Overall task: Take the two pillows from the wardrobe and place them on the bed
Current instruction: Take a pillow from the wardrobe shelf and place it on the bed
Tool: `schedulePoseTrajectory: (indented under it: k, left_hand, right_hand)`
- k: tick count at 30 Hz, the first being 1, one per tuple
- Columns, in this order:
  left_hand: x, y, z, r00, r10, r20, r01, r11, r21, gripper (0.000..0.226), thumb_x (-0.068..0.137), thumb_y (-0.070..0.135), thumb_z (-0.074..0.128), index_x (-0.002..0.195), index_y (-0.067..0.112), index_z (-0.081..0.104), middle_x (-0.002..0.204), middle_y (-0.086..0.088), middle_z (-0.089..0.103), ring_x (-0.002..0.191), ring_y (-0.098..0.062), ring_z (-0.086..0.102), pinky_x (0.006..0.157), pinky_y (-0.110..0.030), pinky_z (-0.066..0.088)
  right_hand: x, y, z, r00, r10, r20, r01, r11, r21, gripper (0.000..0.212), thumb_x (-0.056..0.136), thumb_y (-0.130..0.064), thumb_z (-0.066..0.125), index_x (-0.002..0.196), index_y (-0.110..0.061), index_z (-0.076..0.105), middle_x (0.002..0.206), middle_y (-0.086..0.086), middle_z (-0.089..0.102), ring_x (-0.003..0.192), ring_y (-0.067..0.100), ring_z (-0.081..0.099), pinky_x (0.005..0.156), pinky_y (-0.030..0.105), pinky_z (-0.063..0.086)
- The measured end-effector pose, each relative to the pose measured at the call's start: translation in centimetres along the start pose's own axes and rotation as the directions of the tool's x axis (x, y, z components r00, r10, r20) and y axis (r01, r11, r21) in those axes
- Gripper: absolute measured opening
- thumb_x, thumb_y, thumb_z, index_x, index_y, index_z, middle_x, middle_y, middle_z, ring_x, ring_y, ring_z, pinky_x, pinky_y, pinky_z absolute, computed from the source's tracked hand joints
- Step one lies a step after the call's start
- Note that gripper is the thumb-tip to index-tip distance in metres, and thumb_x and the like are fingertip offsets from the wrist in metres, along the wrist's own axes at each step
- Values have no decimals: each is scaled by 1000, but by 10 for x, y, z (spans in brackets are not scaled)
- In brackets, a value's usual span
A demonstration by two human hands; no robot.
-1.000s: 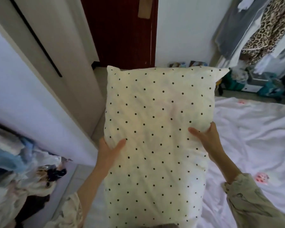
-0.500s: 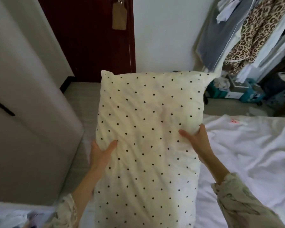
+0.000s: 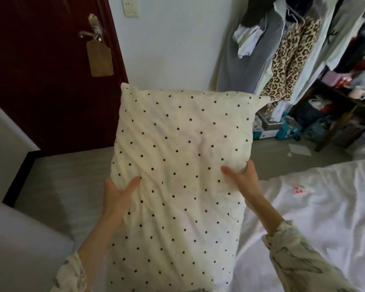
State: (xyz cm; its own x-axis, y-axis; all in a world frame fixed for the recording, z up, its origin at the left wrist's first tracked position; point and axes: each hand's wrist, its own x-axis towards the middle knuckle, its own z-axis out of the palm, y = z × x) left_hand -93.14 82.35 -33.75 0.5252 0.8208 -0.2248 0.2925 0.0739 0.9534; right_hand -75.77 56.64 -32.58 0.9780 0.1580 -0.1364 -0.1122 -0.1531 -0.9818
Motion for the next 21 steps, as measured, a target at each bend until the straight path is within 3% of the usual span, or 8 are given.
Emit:
schedulePoseTrajectory:
  k: [3,7,12,16,21]
  left_hand:
    - [57,15,31,998,-17,67,17,1000,4,77,68,39,78,130,22,35,114,2,50,101,-19,52,89,-38,44]
    - [139,40,91,993,-27,116,23,999,32,81,67,41,79,132,20,34,117,0,50,106,-23,53,95,-47,45]
    - [217,88,177,978,-11,209,-6,997,82,81,65,45,79,129,23,35,114,1,51,102,-22,53,92,-46,46]
    - [269,122,244,948,6,319,-43,993,109,79,65,41,80,128,18,38,117,-4,55,105,-25,55,94,-50,46]
    - [317,147,346,884,-17,467,-69,983,167,76,67,39,79,125,14,37,117,-7,54,104,-28,54,94,-49,46]
  right_hand:
    - [52,-2,12,999,20,-42,-20,1000,12,72,67,-24,81,127,-16,41,116,-1,57,102,20,58,87,41,51]
    - [138,-7,21,997,35,-70,-32,999,36,68,67,-26,81,123,-20,42,107,-8,57,97,15,59,81,36,51]
    - [238,-27,10,988,74,-138,-62,994,89,66,68,-28,81,122,-18,43,113,-2,59,96,15,60,73,31,51]
    - [297,-39,-9,967,99,-236,-72,990,123,72,66,-31,82,125,-17,42,113,-2,59,98,18,61,76,36,54]
    - [351,-39,-46,904,142,-402,-66,978,197,69,65,-27,83,121,-20,44,108,-5,61,94,15,62,67,28,53]
